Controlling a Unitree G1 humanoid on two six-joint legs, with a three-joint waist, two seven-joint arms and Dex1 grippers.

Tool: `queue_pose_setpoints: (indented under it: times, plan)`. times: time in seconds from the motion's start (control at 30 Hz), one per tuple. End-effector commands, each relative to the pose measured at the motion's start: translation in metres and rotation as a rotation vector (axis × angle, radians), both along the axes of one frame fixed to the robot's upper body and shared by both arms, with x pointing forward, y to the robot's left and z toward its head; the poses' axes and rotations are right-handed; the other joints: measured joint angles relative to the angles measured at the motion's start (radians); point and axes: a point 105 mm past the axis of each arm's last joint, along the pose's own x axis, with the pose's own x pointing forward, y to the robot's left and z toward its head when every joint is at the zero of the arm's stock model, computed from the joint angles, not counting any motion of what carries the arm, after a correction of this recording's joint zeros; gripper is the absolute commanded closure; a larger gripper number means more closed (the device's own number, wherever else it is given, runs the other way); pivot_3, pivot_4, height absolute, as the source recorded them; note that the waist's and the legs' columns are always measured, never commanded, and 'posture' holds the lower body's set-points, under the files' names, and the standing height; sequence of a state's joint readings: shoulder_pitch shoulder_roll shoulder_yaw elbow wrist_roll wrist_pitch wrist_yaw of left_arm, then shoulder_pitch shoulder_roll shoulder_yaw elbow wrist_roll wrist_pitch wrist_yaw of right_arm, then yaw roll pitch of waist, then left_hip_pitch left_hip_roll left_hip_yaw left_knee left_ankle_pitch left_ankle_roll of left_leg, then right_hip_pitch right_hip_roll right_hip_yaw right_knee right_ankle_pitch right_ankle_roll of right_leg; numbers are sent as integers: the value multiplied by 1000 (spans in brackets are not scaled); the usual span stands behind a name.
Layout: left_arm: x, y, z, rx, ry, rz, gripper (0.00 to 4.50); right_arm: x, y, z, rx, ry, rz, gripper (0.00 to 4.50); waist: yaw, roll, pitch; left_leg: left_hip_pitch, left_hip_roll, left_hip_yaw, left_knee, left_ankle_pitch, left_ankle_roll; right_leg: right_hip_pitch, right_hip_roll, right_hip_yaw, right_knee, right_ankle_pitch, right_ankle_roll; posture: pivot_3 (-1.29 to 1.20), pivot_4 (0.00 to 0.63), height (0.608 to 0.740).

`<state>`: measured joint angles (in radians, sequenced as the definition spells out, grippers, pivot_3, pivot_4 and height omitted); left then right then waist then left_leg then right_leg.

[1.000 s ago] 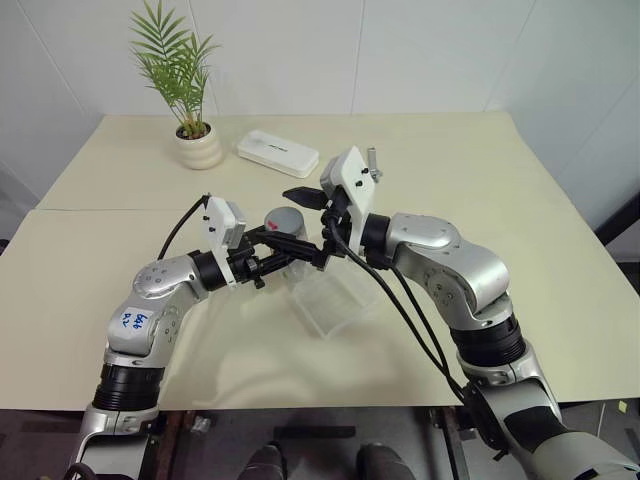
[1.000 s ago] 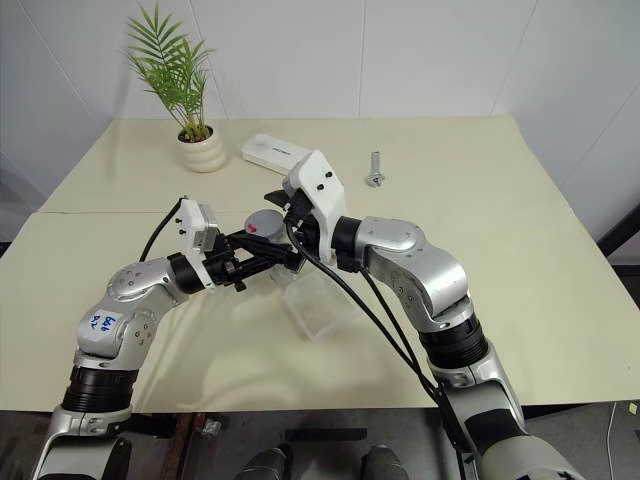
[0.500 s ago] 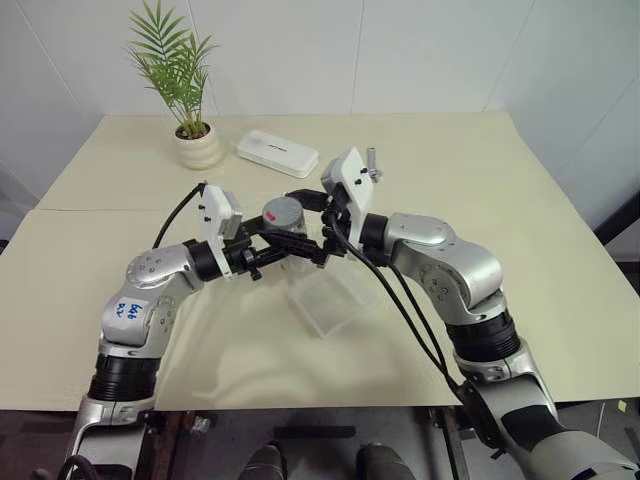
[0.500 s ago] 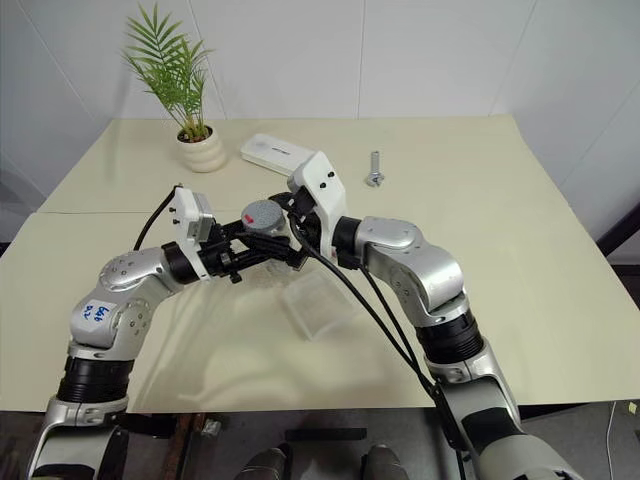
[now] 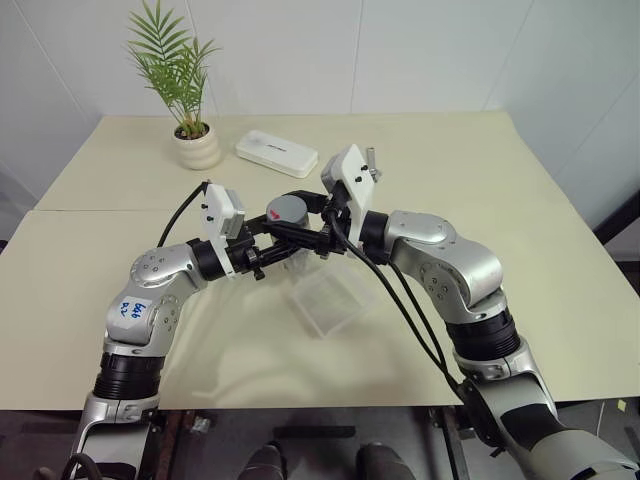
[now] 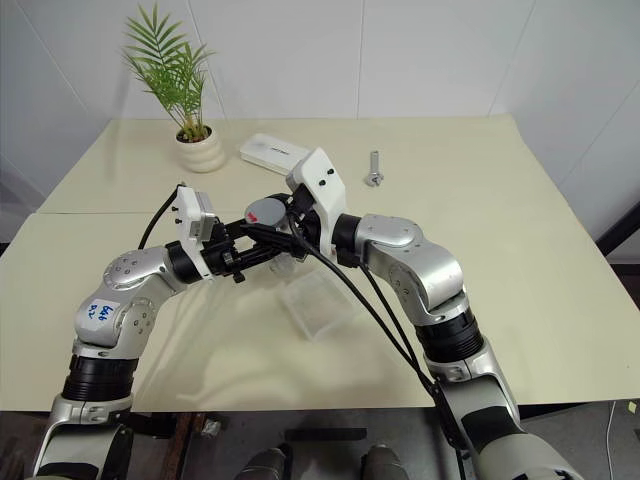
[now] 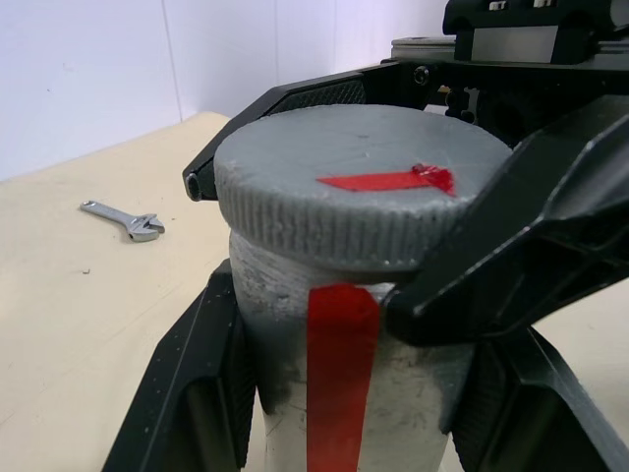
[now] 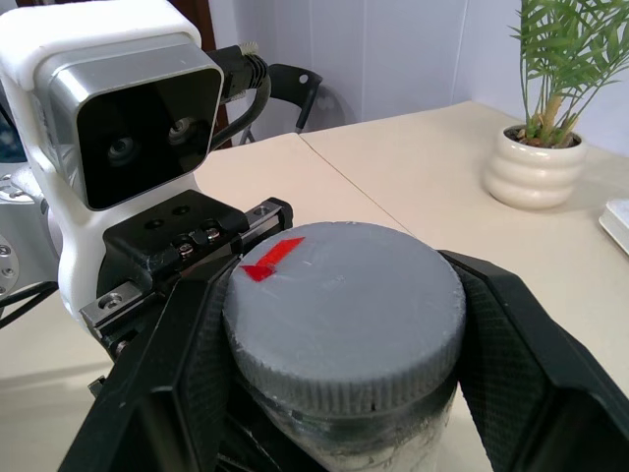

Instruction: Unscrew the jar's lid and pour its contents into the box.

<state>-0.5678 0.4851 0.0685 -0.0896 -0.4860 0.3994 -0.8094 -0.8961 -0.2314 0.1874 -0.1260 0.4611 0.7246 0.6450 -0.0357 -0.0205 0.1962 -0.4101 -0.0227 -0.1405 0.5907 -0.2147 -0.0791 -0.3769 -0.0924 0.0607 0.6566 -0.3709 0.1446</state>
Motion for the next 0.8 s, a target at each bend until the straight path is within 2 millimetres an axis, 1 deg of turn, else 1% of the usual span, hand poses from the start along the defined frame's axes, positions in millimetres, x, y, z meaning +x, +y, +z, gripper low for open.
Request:
queue_pose_setpoints:
  times: [0.03,0.1,0.2,0.3,0.37,0.5,0.73,0.8]
  plan:
    - [-2,4,3,6,-24,-3,2447,-13,0,24,62,-73,54,1779,0,0,0,0,0,0,0,0,0,0,0,0,0,0,0,0,150,740]
    - [-3,3,0,14,-7,-27,2447,-17,-1,27,67,-77,87,1779,0,0,0,0,0,0,0,0,0,0,0,0,0,0,0,0,150,740]
    - [-12,-1,0,26,12,-151,2447,-35,0,28,48,-85,258,1779,1,0,0,0,0,0,0,0,0,0,0,0,0,0,0,0,150,740]
    - [-23,-6,1,74,21,-308,2447,-56,0,23,-45,-103,448,1779,2,0,0,0,0,0,0,0,0,0,0,0,0,0,0,0,150,740]
    - [-26,-9,2,116,20,-382,2447,-61,-2,21,-97,-103,519,1779,2,1,1,-1,0,0,0,0,0,0,0,-1,-1,0,0,0,150,740]
    - [-26,-12,6,156,-2,-449,2447,-58,-4,24,-131,-102,551,1779,-6,1,1,0,0,0,0,0,0,0,1,-1,0,0,0,0,150,740]
    - [-24,-14,8,148,-31,-448,2447,-53,-6,27,-127,-97,538,1779,-18,1,1,0,0,0,0,0,0,0,0,0,-1,0,0,0,150,740]
    - [-24,-14,9,135,-36,-435,2447,-47,-7,28,-101,-53,497,1124,-19,1,1,0,0,0,0,0,0,0,0,0,-1,0,0,0,150,740]
